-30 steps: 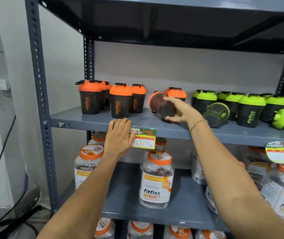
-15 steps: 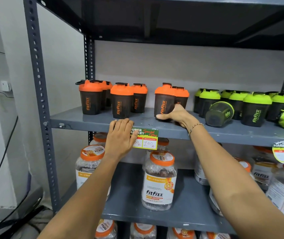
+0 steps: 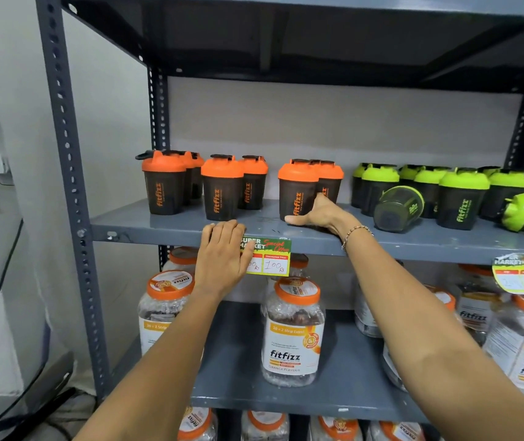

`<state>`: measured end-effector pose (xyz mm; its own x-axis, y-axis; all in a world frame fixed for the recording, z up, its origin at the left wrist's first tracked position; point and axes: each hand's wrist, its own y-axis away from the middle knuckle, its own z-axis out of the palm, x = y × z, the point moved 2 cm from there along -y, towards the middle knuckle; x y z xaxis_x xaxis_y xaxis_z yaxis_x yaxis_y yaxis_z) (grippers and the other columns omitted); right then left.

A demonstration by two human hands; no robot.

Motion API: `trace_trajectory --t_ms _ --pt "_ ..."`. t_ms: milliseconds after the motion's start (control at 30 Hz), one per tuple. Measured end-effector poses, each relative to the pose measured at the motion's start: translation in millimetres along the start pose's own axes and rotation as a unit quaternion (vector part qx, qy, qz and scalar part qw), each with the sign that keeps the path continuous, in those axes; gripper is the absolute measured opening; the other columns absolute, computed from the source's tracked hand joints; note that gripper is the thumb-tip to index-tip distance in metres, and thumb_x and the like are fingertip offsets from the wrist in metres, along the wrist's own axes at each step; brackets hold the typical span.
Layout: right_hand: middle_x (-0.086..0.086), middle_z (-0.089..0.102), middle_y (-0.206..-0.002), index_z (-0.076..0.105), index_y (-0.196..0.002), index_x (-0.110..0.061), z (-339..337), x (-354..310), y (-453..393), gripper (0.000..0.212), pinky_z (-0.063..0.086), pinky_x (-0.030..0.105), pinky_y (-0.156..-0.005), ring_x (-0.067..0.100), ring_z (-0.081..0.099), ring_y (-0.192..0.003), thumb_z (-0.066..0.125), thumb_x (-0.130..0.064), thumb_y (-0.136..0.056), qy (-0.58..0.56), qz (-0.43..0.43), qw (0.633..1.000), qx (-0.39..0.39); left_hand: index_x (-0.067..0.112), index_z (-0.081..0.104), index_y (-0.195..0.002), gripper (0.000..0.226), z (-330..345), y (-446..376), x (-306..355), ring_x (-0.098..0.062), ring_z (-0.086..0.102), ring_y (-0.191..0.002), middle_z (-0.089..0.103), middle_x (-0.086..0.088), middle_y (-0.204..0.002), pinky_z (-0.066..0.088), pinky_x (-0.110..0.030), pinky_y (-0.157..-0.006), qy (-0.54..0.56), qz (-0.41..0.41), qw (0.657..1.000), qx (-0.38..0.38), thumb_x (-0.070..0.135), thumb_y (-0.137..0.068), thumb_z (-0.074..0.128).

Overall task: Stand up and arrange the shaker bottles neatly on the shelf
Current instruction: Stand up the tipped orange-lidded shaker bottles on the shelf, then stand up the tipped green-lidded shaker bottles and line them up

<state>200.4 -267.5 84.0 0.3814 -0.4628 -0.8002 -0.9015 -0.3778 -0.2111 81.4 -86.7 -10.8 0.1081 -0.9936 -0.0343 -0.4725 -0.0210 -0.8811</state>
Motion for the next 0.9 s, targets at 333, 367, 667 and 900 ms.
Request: trace_trajectory --t_ms 333,367,667,900 --pt "0.006 0.071 -0.080 0.071 -0.069 -0.021 -75.8 25.4 55.6 0.010 0.056 0.034 -0.082 0.019 0.065 -0.077 0.072 -0.012 -0.074 -0.142 -0.032 0.943 0.300 0.006 0.060 -0.124 0.048 -0.7 -2.4 62.8 -0.028 0.052 -0.127 0.062 -0.009 -0.127 0.017 -0.041 -0.115 0.073 0.006 0.997 -0.011 0.034 -0.092 0.038" --pt "0.006 0.070 -0.073 0.069 -0.061 -0.021 -87.9 33.9 61.4 0.016 0.056 0.034 -0.077 0.019 0.065 -0.072 0.069 -0.010 -0.073 -0.151 -0.017 0.936 0.317 0.006 0.060 -0.123 0.048 0.3 -5.6 75.1 -0.029 0.052 -0.126 0.062 -0.009 -0.126 0.017 -0.041 -0.115 0.079 0.009 0.997 -0.017 0.034 -0.092 0.038" --pt "0.024 0.067 -0.117 0.062 -0.113 0.005 -163.2 101.7 74.6 0.055 0.047 0.039 -0.093 0.037 0.061 -0.113 0.055 -0.043 -0.089 -0.029 0.128 0.947 0.292 0.009 0.061 -0.120 0.043 21.8 -24.0 185.8 -0.026 0.055 -0.120 0.062 -0.006 -0.122 0.023 -0.043 -0.113 0.075 0.028 0.997 -0.022 0.036 -0.093 0.040" --pt "0.019 0.044 -0.147 0.047 -0.138 -0.001 -152.1 69.5 67.4 0.094 0.035 0.040 -0.111 0.034 0.043 -0.134 0.033 -0.076 -0.083 0.046 0.136 0.977 0.158 0.010 0.063 -0.110 0.042 27.8 -24.8 198.6 -0.026 0.059 -0.104 0.064 -0.006 -0.112 0.025 -0.040 -0.103 0.007 0.004 1.000 -0.020 0.038 -0.094 0.037"
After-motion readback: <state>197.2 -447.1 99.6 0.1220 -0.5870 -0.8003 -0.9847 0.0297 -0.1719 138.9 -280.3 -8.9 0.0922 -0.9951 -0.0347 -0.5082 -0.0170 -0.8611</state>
